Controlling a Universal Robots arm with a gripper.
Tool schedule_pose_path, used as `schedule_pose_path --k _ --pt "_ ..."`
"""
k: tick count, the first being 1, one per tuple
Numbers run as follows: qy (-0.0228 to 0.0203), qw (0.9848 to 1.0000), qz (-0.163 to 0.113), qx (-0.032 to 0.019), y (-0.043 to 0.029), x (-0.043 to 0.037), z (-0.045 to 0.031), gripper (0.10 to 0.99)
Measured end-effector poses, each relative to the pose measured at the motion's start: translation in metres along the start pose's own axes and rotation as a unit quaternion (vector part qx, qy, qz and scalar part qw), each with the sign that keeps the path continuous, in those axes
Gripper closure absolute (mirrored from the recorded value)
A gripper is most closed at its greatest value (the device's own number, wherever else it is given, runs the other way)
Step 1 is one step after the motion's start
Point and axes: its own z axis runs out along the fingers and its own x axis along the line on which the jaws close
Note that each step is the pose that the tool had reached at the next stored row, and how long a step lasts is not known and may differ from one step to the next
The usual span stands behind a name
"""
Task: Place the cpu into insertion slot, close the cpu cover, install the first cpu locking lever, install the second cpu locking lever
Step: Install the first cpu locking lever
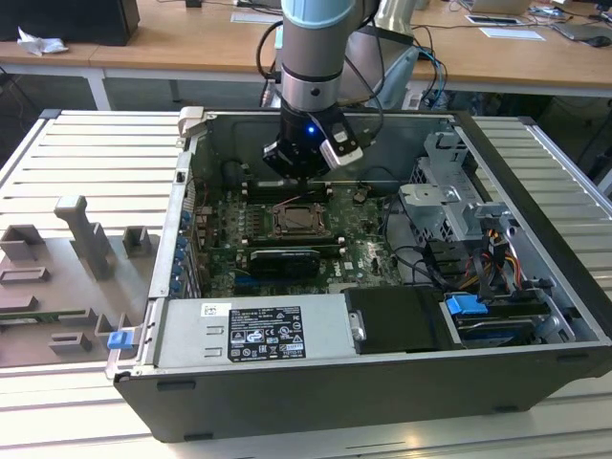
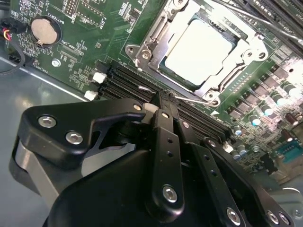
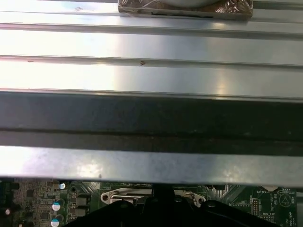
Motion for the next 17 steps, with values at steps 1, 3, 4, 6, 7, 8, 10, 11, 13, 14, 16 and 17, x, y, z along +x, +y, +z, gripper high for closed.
schedule_pose_path --k 1,3,4,6,7,8,10,11,13,14,16,17 --pt "0.0 1.0 0.0 0.0 0.0005 -0.0012 0.0018 0.98" --pt "0.0 1.0 0.0 0.0 0.0005 -0.0025 0.0037 0.98" --pt "0.0 1.0 0.0 0.0001 0.0004 -0.003 0.0044 0.98" --pt "0.0 1.0 0.001 0.0001 0.0001 -0.0048 0.0066 0.98" --pt "0.0 1.0 0.001 0.0002 0.0 -0.0054 0.0074 0.98" --pt "-0.0001 1.0 0.001 0.0002 0.0 -0.0059 0.008 0.98" --pt "-0.0001 1.0 0.001 0.0004 -0.0002 -0.0072 0.0094 0.98" --pt "-0.0001 1.0 0.001 0.0008 -0.0003 -0.008 0.0102 0.98" --pt "-0.0001 1.0 0.002 0.0014 -0.0006 -0.0086 0.0123 0.98" --pt "-0.0002 1.0 0.002 0.0018 -0.0006 -0.0086 0.0131 0.98" --pt "-0.0001 1.0 0.002 0.0027 -0.0008 -0.0088 0.0147 0.98" --pt "-0.0001 1.0 0.002 0.0031 -0.0009 -0.009 0.0153 0.98"
